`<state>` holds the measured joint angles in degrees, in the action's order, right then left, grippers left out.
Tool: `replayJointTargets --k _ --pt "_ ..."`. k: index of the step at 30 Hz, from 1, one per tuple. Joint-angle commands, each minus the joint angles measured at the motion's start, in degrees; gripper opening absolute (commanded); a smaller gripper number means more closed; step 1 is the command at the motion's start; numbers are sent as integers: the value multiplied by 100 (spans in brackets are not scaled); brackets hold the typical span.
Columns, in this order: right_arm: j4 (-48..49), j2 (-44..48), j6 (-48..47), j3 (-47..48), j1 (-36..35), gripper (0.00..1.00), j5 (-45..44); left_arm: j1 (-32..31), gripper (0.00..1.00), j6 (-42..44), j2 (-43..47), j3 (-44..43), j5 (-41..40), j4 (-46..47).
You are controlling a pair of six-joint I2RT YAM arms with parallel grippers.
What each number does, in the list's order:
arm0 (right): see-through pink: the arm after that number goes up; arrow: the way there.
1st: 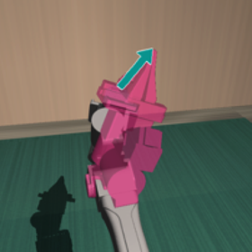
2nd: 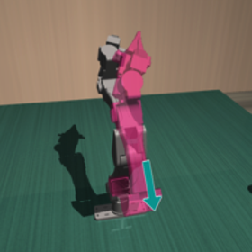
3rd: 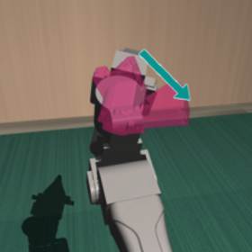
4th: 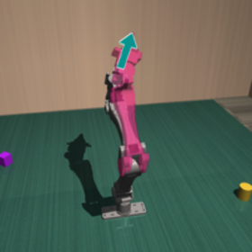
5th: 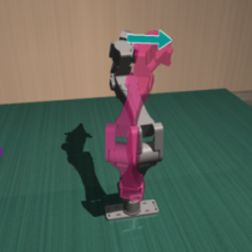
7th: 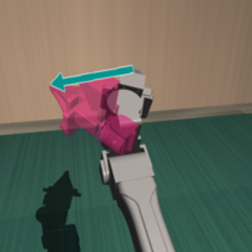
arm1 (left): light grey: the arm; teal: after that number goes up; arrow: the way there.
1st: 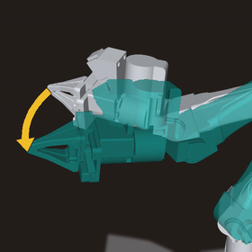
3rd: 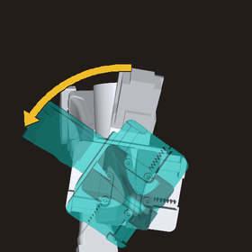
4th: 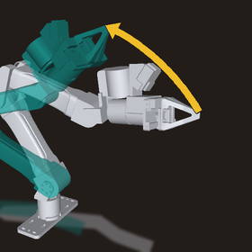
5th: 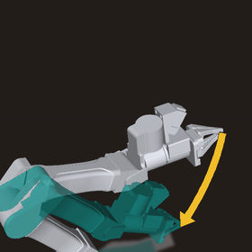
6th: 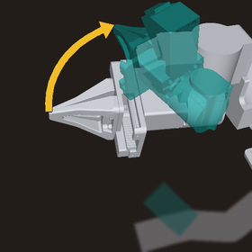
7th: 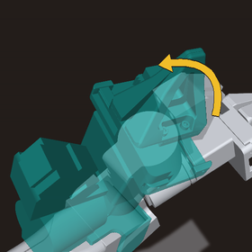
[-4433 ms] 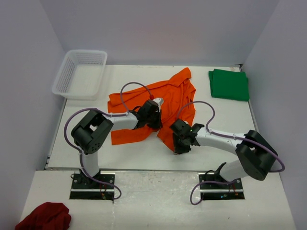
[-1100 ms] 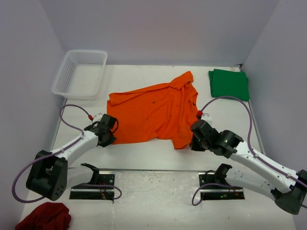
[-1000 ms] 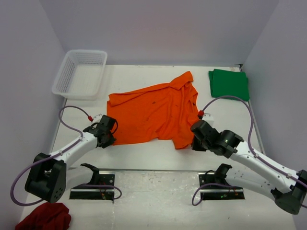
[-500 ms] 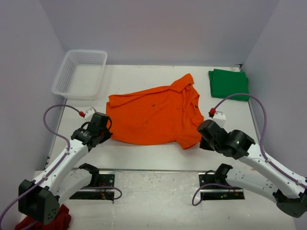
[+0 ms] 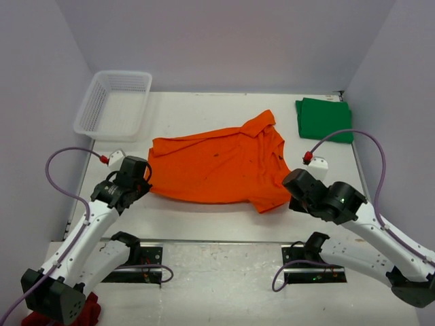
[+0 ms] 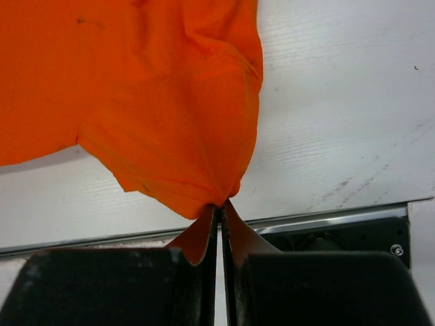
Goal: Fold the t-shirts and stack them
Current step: Flatten out the tshirt
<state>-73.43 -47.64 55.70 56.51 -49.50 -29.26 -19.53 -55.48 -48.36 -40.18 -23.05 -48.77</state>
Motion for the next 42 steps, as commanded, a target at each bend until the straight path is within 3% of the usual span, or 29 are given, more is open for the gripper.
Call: replayJointTargets --k 1,7,10,20,21,27,30,35,42 --pt "-172 53 90 273 -43 0 -353 116 0 -24 108 -411 -376 -237" --pt "127 -219 -103 246 -43 0 -185 116 0 344 -51 -675 -298 68" --pt "380 -334 -444 465 -43 0 -449 116 0 1063 -164 -832 63 612" --pt "1462 -1853 -2518 3152 290 0 -1249 116 0 2269 -858 -3193 152 879" --pt "1672 -1924 -3077 3295 648 0 -971 116 0 2374 -912 -3371 160 878" --pt "2657 -2776 -4400 4525 2204 0 146 116 0 3104 -1474 -4515 -191 895" --pt "2720 -3198 -4875 5246 2540 0 631 116 0 3456 -1721 -4866 -279 1105" --pt "2623 -3059 -4920 6011 2559 0 1184 116 0 3808 -1651 -5288 71 1397" --pt "2211 -2067 -5069 6872 2436 0 1772 116 0 4072 -1220 -6281 818 1371"
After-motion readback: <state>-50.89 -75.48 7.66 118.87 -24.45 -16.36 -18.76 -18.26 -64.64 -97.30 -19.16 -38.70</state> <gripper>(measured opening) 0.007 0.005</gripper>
